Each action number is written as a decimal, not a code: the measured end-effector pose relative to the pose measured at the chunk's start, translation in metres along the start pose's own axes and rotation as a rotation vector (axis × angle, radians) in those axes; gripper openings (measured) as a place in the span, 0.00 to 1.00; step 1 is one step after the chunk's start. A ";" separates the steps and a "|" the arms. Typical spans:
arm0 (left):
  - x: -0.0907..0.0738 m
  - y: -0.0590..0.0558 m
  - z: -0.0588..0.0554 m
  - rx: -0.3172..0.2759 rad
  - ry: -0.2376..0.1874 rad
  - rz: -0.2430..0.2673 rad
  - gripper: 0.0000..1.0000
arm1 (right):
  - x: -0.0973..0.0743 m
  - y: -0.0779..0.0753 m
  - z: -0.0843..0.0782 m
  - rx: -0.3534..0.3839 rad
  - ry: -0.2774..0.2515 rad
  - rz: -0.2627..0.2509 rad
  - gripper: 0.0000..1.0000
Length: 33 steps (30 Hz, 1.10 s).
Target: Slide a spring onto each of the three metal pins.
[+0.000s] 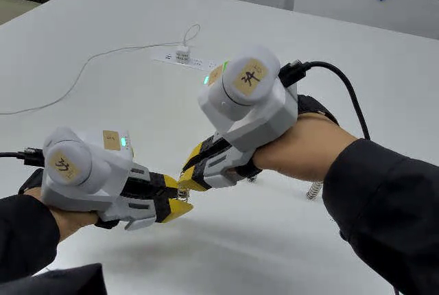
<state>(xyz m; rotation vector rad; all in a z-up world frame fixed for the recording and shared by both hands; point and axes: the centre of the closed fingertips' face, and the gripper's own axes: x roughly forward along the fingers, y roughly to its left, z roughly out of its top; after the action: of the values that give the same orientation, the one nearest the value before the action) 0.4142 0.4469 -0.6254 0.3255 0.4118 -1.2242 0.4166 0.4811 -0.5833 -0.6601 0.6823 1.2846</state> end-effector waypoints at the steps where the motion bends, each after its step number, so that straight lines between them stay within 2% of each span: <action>1: 0.000 0.000 0.001 -0.012 -0.005 -0.002 0.11 | 0.000 0.000 0.001 0.000 -0.004 0.000 0.12; 7: -0.003 0.003 0.006 -0.056 -0.042 0.005 0.10 | 0.000 -0.002 0.002 -0.009 -0.016 -0.005 0.14; 25: -0.006 0.008 0.007 -0.028 -0.048 0.039 0.11 | 0.000 -0.002 0.003 0.027 -0.037 0.000 0.12; 28: -0.006 0.009 0.006 -0.025 -0.040 0.045 0.13 | 0.000 -0.002 0.003 0.027 -0.038 -0.004 0.12; 31: -0.006 0.011 0.004 -0.034 -0.031 0.055 0.22 | -0.002 -0.004 0.004 0.032 -0.043 -0.008 0.12; 33: -0.007 0.011 0.005 -0.034 -0.034 0.057 0.22 | -0.004 -0.007 0.003 0.034 -0.043 -0.015 0.12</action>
<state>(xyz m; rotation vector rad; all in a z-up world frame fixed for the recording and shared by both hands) 0.4234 0.4538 -0.6181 0.2847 0.3915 -1.1645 0.4233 0.4795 -0.5781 -0.6070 0.6610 1.2669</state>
